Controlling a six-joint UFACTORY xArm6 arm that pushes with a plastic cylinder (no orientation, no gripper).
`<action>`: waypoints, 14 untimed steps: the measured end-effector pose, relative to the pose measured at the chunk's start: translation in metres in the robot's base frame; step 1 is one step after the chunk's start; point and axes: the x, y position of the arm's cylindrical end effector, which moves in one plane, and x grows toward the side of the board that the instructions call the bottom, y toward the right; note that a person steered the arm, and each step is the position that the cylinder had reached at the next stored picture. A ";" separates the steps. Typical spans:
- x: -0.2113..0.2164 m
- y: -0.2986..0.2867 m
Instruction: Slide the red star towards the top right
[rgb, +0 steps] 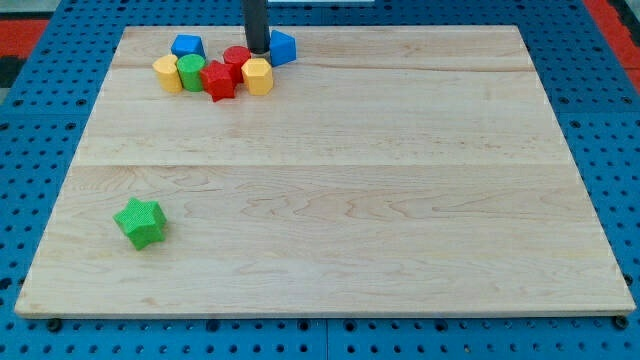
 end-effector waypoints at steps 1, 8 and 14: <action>0.000 -0.036; 0.112 0.016; 0.247 -0.055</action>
